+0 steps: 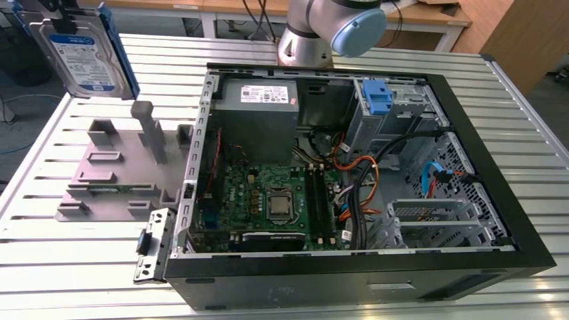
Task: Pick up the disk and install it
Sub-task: 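Pick up the disk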
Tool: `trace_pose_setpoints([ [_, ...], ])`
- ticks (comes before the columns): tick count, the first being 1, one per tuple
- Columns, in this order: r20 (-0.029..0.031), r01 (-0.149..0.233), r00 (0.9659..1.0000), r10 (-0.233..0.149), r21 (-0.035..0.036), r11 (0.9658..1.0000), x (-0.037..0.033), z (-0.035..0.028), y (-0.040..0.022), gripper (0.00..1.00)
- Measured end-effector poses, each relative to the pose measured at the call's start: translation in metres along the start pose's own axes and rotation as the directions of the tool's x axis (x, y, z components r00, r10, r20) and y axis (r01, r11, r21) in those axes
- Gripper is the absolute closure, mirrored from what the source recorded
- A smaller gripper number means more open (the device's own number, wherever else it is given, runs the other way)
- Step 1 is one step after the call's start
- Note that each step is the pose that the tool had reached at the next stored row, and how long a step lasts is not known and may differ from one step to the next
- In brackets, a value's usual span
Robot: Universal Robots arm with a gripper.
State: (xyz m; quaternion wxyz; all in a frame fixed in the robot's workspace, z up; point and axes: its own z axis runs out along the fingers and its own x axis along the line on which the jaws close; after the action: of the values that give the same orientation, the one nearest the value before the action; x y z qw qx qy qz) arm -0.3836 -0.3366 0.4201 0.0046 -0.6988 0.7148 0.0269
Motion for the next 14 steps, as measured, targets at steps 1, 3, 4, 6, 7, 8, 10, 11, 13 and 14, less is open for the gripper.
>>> trace_pose_setpoints([
  [1,0.0,0.0,1.0,0.0,0.0001,1.0,0.0,-0.0008,0.0001,0.65],
  [3,0.0001,0.0,1.0,0.0,0.0003,1.0,-0.0001,-0.001,0.0,0.65],
  [4,0.0,0.0,1.0,0.0,0.0,1.0,-0.0001,-0.0012,0.0,0.65],
  [6,0.0,0.0,1.0,0.0,0.0001,1.0,-0.0001,-0.0014,0.0,0.65],
  [7,0.0,0.0,1.0,0.0,0.0,1.0,-0.0001,-0.0015,0.0001,0.65],
  [8,-0.0002,0.0,1.0,0.0,-0.0003,1.0,-0.0001,-0.0021,0.0001,0.65],
  [10,-0.0001,0.0,1.0,0.0,-0.0001,1.0,-0.0002,-0.0034,0.0001,0.65],
  [11,-0.0001,0.0,1.0,0.0,0.0,1.0,-0.0002,-0.004,0.0001,0.65],
  [13,0.0,0.0,1.0,0.0,0.0,1.0,-0.0002,-0.0056,0.0002,0.65],
  [14,0.0,0.0,1.0,0.0,0.0,1.0,-0.0003,-0.0059,0.0002,0.65],
])
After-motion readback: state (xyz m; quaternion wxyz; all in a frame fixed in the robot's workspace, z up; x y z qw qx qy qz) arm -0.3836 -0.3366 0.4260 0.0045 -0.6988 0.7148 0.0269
